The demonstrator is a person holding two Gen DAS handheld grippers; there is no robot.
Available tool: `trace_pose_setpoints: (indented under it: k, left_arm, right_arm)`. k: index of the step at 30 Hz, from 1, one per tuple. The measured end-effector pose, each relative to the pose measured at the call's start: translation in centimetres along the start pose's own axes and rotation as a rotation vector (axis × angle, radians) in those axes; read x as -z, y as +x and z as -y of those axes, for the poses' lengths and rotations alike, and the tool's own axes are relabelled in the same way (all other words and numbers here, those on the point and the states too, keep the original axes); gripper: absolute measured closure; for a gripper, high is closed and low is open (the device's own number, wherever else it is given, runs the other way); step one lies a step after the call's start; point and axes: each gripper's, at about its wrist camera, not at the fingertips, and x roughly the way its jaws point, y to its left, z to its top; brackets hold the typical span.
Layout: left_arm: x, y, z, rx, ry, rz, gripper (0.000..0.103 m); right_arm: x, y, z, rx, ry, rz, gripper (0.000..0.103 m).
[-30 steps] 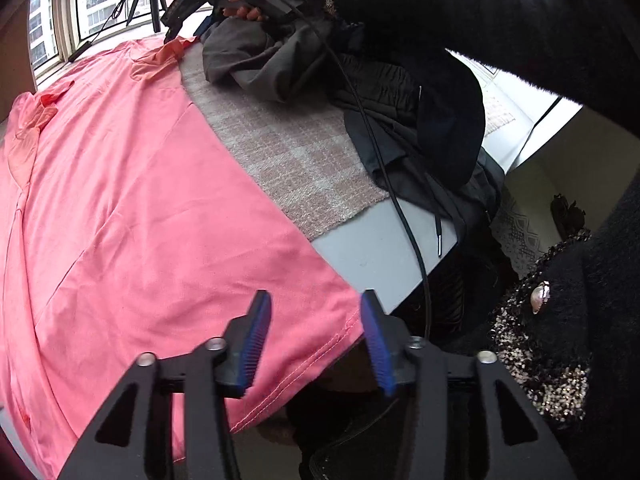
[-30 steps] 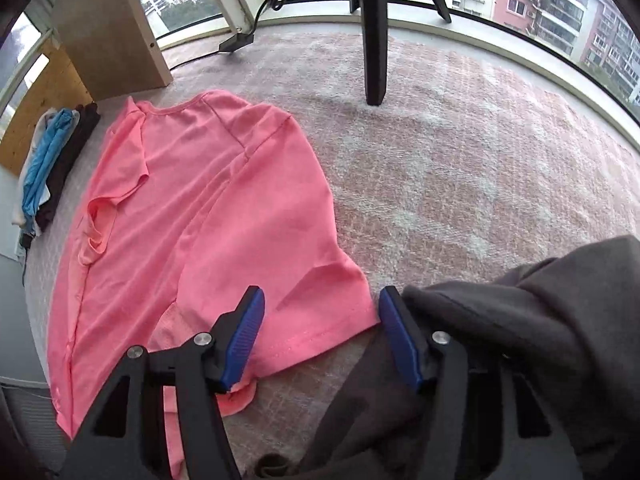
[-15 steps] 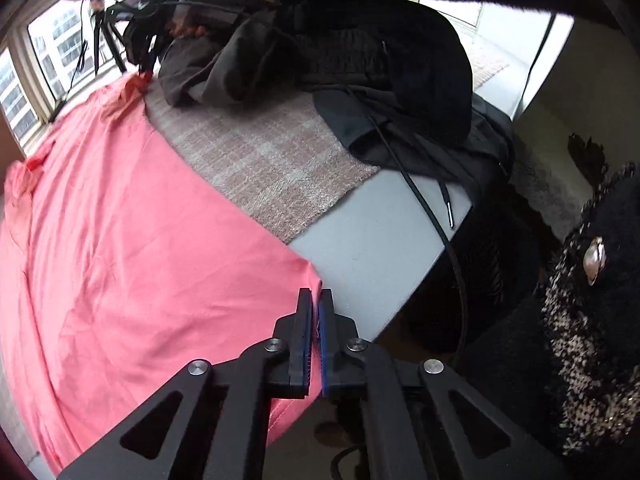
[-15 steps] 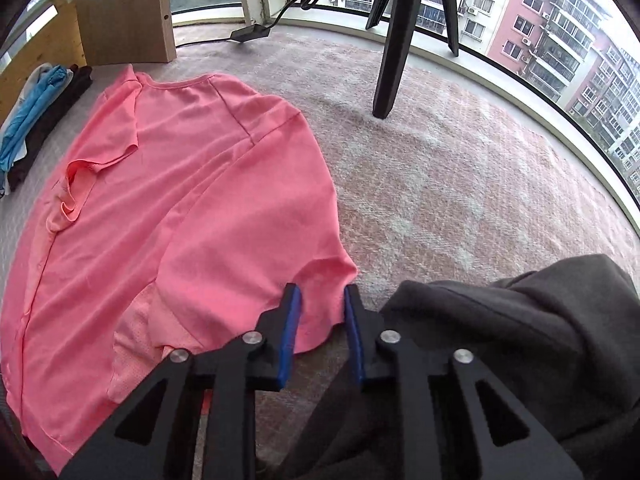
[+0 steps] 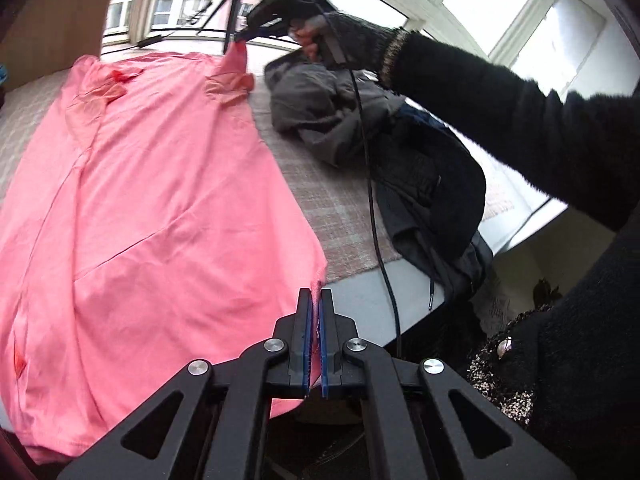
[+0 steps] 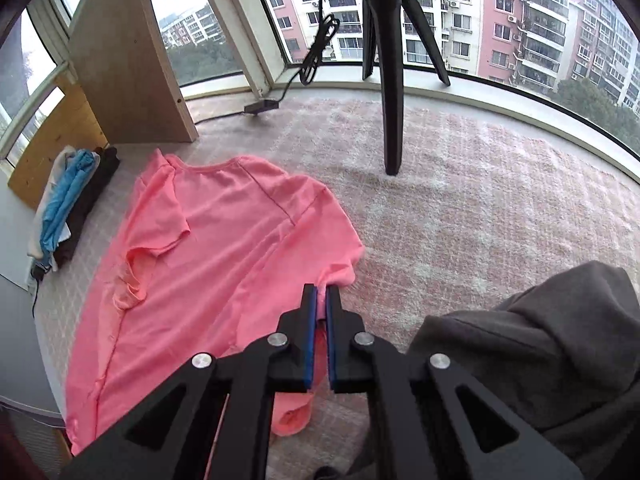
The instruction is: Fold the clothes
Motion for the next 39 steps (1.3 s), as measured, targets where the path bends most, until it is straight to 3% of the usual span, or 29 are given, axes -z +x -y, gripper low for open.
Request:
trace_pose_setpoints:
  k: [5, 8, 11, 13, 14, 17, 19, 25, 28, 29, 30, 32, 35, 39]
  left_arm:
    - [2.5, -3.9, -4.9, -0.086, -0.184, 0.078, 0.101]
    - [4.5, -4.4, -7.5, -0.127, -0.273, 0.078, 0.101]
    - [5.7, -4.0, -9.0, -0.139, -0.315, 0.06, 0.101]
    - [5.9, -3.6, -9.2, -0.14, -0.309, 0.044, 0.101]
    - [6.0, -3.5, -9.2, -0.138, -0.304, 0.037, 0.101]
    - [5.8, -3.5, -8.7, -0.122, -0.276, 0.032, 0.101]
    - [5.8, -3.4, -8.7, -0.114, -0.276, 0.023, 0.101]
    - [5.5, -3.3, -8.6, -0.119, -0.24, -0.001, 0.101]
    - [5.4, -3.4, -8.5, -0.12, -0.236, 0.004, 0.101]
    - [5.4, -3.4, -8.4, -0.121, -0.235, 0.006, 0.101]
    - [5.5, -3.5, -8.4, -0.12, -0.235, 0.009, 0.101]
    - [5.5, -3.6, -8.3, -0.117, -0.236, 0.016, 0.101]
    - [5.6, -4.2, -8.4, -0.104, -0.262, 0.045, 0.101]
    - [6.3, -5.0, -9.4, -0.097, -0.345, 0.076, 0.101]
  right_arm:
    - [-4.5, -0.2, -7.6, -0.046, -0.085, 0.034, 0.099]
    - [-6.7, 2.6, -11.9, -0.032, -0.13, 0.006, 0.099]
    - [-7.7, 8.4, -15.3, -0.056, -0.156, -0.138, 0.097]
    - [-7.5, 10.5, -17.0, 0.053, -0.185, -0.189, 0.096]
    - [-7.2, 10.3, -17.4, 0.06, -0.194, -0.186, 0.092]
    - [-5.1, 7.9, -16.7, -0.013, -0.166, -0.174, 0.062]
    - [-3.5, 6.2, -15.9, -0.059, -0.133, -0.177, 0.057]
    - [0.0, 8.7, -15.5, 0.017, -0.096, -0.311, 0.057]
    - [0.5, 9.4, -15.2, 0.019, -0.074, -0.31, 0.058]
    - [0.6, 9.4, -15.3, 0.012, -0.077, -0.308, 0.065]
    - [0.7, 9.4, -15.4, 0.007, -0.081, -0.307, 0.082]
    - [0.7, 8.8, -15.7, -0.017, -0.096, -0.289, 0.097]
    - [0.6, 7.9, -17.2, -0.06, -0.153, -0.266, 0.099]
    - [-0.1, 9.4, -20.2, -0.125, -0.164, -0.302, 0.098]
